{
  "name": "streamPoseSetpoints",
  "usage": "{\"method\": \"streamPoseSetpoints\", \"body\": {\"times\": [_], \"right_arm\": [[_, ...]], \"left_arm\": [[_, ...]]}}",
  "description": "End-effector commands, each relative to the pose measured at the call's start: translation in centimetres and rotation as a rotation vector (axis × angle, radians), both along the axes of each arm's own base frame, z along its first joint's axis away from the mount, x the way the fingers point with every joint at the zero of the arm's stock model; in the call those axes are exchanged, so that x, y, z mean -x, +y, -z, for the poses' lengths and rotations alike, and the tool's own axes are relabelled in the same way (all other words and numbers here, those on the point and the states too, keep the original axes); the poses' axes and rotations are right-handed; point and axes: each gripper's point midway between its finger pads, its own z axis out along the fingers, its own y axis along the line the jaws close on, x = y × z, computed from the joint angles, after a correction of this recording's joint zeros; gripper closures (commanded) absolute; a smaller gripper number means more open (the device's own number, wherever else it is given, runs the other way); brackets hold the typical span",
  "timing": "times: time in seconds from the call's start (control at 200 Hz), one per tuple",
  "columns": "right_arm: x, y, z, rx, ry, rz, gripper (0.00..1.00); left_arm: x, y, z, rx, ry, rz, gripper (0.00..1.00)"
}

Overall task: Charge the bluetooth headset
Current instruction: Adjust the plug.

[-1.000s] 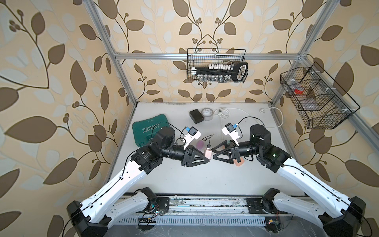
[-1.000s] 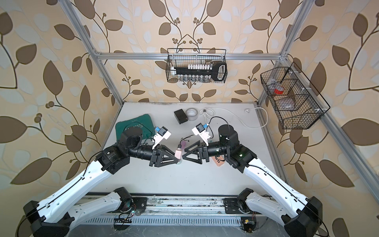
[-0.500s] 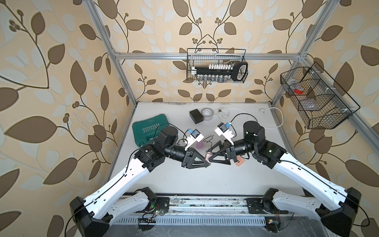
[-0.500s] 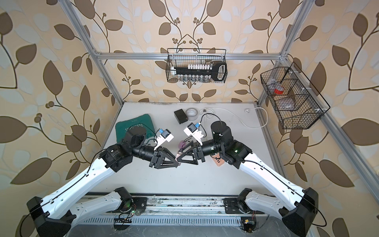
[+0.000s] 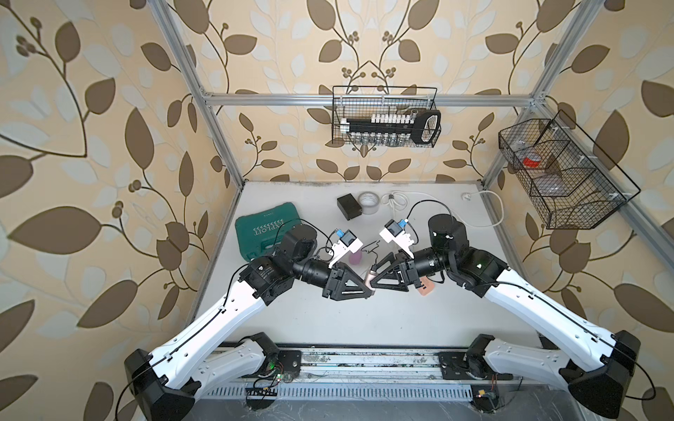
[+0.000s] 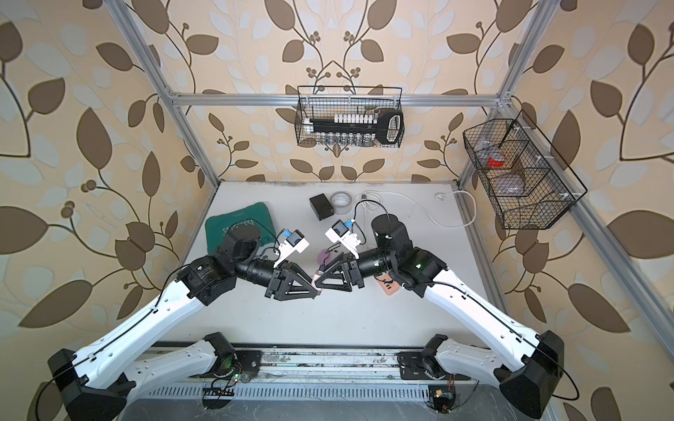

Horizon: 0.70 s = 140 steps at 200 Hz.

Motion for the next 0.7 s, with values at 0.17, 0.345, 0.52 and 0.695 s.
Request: {"method": "streamPoseSetpoints", "body": {"times": [0.17,0.345,0.52,0.695], "right_arm": [[-0.14,0.37,-1.73,-0.031,-0.034,-0.012,0.44],[0.1,0.41,-1.65,-0.029,-0.024,-0.031,0.51],[0.57,0.21,-1.43,-0.022,-0.021,-0.052,0.62],[0.64,0.01,-1.84,-0.027,-0.046,-0.045,0.72]], "left_arm": [[0.78,0.02,-1.65,0.041,-0.039,0.051,0.75],[0.72,0.03,-1.73,0.042,-0.045,0.046,0.75],[0.54,0.0,-1.57,0.033,-0.047,0.037,0.75],[0.09,-0.02,-1.35,0.017,-0.053,0.009,0.59]]}}
